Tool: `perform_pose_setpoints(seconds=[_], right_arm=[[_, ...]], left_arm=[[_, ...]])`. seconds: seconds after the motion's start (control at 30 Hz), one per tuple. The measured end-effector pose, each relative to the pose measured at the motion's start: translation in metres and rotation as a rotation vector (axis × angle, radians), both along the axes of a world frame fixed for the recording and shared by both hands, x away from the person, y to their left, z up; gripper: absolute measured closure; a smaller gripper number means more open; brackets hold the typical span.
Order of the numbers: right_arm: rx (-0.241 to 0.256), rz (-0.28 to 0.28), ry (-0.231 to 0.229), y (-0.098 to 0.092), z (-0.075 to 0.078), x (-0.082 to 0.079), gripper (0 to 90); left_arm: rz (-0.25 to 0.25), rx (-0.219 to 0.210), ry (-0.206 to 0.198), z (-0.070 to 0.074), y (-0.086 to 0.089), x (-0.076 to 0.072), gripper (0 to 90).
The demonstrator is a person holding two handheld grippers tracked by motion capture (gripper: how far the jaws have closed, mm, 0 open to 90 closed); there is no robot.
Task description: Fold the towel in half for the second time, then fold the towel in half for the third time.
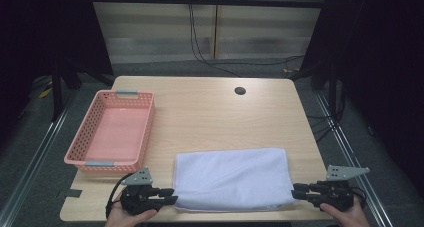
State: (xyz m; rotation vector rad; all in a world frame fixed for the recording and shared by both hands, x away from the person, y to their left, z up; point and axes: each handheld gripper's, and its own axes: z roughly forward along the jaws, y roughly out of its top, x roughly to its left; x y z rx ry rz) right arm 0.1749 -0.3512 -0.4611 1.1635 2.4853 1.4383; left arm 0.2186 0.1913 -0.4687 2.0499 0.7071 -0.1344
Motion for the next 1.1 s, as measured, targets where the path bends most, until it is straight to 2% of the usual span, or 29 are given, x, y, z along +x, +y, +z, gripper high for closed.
perform_pose_setpoints(seconds=[0.03,0.13,0.23,0.3,0.37,0.43,0.47,0.5,0.6,0.63,0.7,0.77,0.83,0.87,0.9,1.1], right_arm=[[0.007,0.0,-0.01,0.0,0.002,-0.001,68.9],[-0.017,-0.019,-0.027,0.002,0.003,0.003,66.8],[-0.076,-0.06,-0.037,0.01,-0.001,0.018,62.2],[-0.094,-0.078,-0.039,0.014,-0.004,0.028,58.9],[-0.118,-0.086,-0.04,0.02,-0.009,0.039,56.8],[-0.137,-0.091,-0.019,0.025,-0.016,0.05,54.2],[-0.163,-0.105,-0.015,0.029,-0.02,0.056,52.8],[-0.168,-0.1,-0.007,0.031,-0.022,0.058,52.6],[-0.204,-0.101,0.007,0.036,-0.027,0.063,51.7],[-0.228,-0.101,0.0,0.038,-0.03,0.064,51.3],[-0.243,-0.094,-0.008,0.04,-0.032,0.065,51.4],[-0.267,-0.106,-0.019,0.041,-0.033,0.064,55.5],[-0.294,-0.108,-0.046,0.042,-0.033,0.064,62.1],[-0.303,-0.108,-0.049,0.042,-0.033,0.066,66.5],[-0.299,-0.116,-0.042,0.04,-0.033,0.067,71.0],[-0.293,-0.159,-0.04,0.029,-0.034,0.082,79.0]], left_arm=[[0.021,0.002,-0.014,0.002,0.003,0.001,66.5],[0.065,0.016,-0.019,0.005,0.001,0.009,62.8],[0.066,0.055,-0.042,0.004,-0.01,0.02,62.0],[0.069,0.069,-0.043,0.001,-0.02,0.033,61.2],[0.073,0.091,-0.039,-0.004,-0.028,0.042,61.0],[0.092,0.111,-0.019,-0.009,-0.039,0.051,59.3],[0.086,0.116,-0.023,-0.01,-0.042,0.053,57.8],[0.085,0.129,-0.031,-0.012,-0.045,0.054,57.5],[0.071,0.198,-0.038,-0.021,-0.052,0.058,57.6],[0.063,0.206,-0.051,-0.023,-0.054,0.058,57.8],[0.073,0.209,-0.061,-0.023,-0.055,0.058,58.5],[0.086,0.199,-0.07,-0.026,-0.056,0.06,59.2],[0.084,0.203,-0.08,-0.026,-0.058,0.065,60.3],[0.101,0.199,-0.079,-0.026,-0.06,0.068,60.6],[0.112,0.198,-0.082,-0.027,-0.06,0.071,61.6],[0.137,0.157,-0.068,-0.031,-0.063,0.089,69.6]])
